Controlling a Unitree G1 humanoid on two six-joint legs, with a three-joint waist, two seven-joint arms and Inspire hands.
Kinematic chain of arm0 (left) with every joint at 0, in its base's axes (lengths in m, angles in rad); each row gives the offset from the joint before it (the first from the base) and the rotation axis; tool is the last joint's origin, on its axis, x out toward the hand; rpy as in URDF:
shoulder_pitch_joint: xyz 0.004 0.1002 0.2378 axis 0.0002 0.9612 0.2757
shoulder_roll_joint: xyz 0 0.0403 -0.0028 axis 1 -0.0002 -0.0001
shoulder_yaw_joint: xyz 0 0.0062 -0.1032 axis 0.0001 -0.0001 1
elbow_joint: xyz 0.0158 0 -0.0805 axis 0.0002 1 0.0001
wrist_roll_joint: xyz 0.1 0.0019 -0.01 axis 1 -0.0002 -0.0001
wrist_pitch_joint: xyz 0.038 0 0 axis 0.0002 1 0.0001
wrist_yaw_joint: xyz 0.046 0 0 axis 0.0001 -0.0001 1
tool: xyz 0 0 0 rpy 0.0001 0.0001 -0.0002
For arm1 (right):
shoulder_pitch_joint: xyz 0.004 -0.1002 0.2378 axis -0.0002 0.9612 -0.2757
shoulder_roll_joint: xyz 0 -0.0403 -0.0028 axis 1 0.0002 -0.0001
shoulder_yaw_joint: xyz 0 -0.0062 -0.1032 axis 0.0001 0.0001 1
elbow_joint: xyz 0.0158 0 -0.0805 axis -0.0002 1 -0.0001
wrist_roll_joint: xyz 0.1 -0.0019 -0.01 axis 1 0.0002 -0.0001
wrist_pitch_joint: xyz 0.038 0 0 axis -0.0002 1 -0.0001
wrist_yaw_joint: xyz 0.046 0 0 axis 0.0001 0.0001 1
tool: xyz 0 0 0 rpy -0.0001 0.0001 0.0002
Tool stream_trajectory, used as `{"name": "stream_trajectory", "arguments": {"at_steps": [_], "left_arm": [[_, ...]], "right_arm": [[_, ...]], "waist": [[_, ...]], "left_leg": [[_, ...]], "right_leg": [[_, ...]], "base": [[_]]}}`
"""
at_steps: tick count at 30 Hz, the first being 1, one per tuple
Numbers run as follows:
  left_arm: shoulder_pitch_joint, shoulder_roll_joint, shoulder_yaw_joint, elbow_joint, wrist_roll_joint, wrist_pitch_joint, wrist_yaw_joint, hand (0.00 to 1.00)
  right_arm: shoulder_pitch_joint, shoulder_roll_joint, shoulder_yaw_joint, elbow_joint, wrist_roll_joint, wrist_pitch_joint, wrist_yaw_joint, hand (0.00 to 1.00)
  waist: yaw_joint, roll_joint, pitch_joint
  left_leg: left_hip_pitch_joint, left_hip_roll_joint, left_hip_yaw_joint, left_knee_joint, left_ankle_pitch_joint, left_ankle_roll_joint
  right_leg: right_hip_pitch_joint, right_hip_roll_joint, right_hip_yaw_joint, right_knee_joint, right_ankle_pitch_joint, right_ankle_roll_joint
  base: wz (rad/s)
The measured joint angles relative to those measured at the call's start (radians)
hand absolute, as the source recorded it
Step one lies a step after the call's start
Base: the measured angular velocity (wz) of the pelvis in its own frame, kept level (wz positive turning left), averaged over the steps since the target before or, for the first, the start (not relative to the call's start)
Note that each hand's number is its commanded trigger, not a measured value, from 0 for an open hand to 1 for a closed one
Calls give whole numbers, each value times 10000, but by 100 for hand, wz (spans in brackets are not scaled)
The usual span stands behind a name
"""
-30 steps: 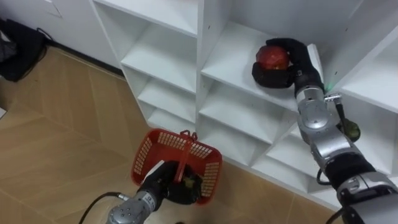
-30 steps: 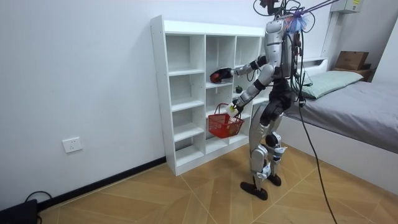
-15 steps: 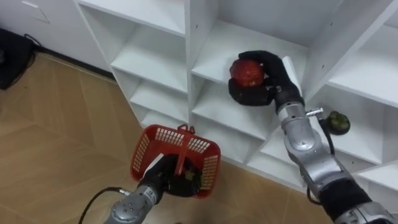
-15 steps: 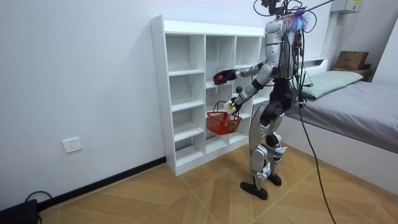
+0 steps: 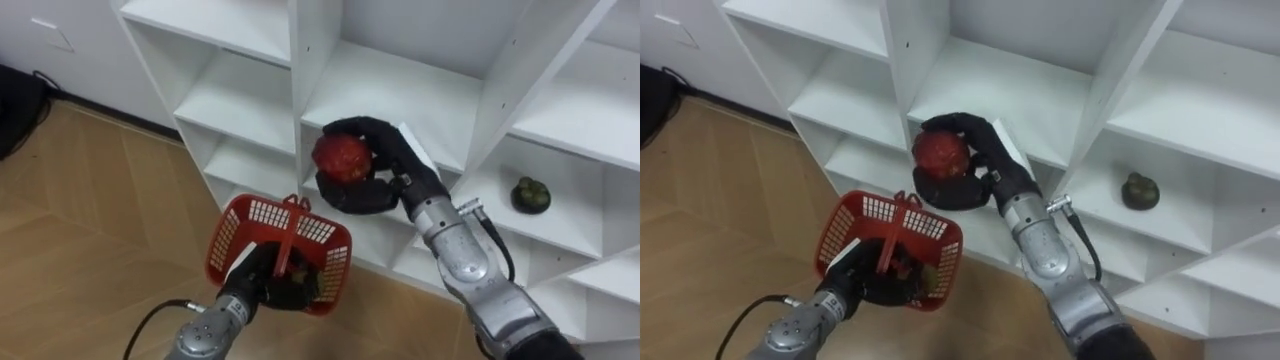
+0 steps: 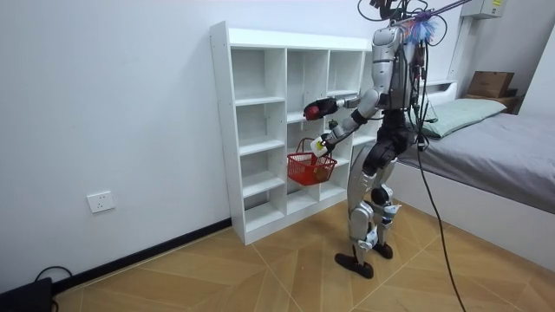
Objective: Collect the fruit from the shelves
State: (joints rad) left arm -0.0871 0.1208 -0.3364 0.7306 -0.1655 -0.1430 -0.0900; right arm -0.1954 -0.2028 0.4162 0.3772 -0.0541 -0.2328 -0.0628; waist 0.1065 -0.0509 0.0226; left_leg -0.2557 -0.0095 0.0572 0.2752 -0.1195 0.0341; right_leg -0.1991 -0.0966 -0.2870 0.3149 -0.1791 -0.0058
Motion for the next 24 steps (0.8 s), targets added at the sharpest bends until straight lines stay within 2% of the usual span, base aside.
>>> {"name": "stream_trajectory", "arguments": {"at_steps": [3, 7, 16, 24], "left_arm": [[1, -42, -4, 11, -37, -39, 0, 100], [4, -62, 10, 7, -73, -184, -1, 100], [6, -100, 18, 5, -80, -212, -55, 100], [7, -100, 17, -103, -81, -281, -93, 100]], "right_arm": [[591, -35, 36, -3, -193, 6, 205, 100], [900, -91, 50, -1, -372, 16, 471, 100], [1423, -149, 22, 15, -912, 26, 892, 100], [1483, -323, 1, 36, -1097, 43, 880, 100]], "waist": [[-70, 166, -89], [-107, 234, -82], [-213, 244, -76], [-221, 233, -71]], "left_leg": [[-2, 0, 33, -19, -2, 3], [8, 51, 234, -26, -3, -2], [-30, 83, 269, -22, -3, -6], [-48, 116, 327, -50, -19, -32]], "right_leg": [[-32, 21, 111, 14, 0, 1], [-155, 84, 383, 115, -11, -14], [-193, 121, 409, -1, -12, -35], [-186, 150, 397, -51, -3, -42]], "base": [[-4], [-12], [0], [0]]}}
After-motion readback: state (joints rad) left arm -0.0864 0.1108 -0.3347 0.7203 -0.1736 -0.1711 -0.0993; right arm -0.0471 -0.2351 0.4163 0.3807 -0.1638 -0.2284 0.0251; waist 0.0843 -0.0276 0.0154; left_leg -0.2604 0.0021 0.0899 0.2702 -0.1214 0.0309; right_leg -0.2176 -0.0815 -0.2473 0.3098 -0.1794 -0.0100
